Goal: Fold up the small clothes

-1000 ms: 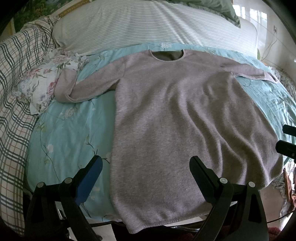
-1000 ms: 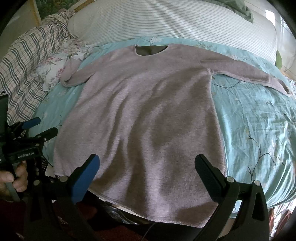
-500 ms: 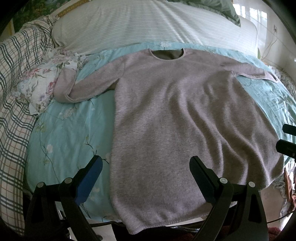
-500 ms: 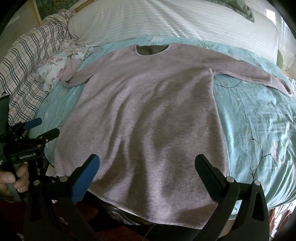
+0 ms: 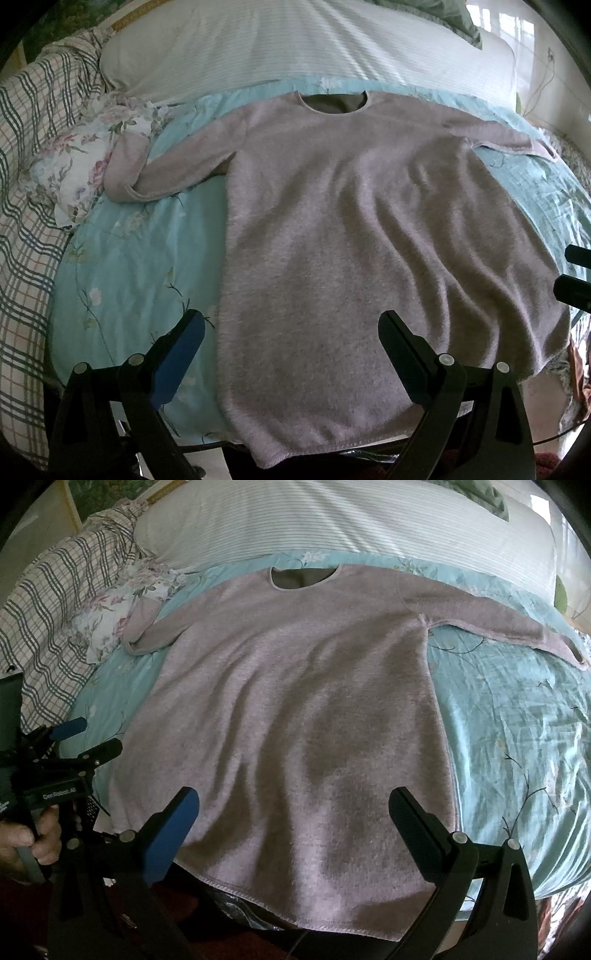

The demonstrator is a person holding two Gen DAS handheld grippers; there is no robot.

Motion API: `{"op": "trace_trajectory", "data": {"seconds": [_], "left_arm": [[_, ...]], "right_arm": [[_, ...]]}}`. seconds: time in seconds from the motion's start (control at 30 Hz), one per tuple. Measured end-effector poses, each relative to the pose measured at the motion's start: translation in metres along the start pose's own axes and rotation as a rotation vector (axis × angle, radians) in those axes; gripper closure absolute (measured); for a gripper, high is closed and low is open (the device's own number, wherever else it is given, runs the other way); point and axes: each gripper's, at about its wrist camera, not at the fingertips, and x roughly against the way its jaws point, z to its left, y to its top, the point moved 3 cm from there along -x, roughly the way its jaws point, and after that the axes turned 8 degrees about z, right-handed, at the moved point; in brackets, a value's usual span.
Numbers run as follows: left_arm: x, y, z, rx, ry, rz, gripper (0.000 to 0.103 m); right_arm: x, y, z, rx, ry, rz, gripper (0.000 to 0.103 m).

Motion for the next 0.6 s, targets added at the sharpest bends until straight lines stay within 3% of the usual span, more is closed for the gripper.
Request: {"op": "trace_trajectory", "data": {"seconds": [0.17,0.4,0.6], "left_arm": [[-0.002,0.002,0.0,0.0,0.012,-0.034,0.007],[-0.013,0.009,0.001,0.012,-0.023,0.004,0.007],[-0.022,0.02,0.005,0.025,-0.018,-0.002,0.007]], "right_arm": [[0.0,0.002,-0.006,-0.011,0.018,-0.014,0.001],[0.001,0.011,-0.025,-0.067,0.072,-0.082,0.001],[-0.001,0.018,-0.058,-0.156,0.084,-0.045,0.001]]}}
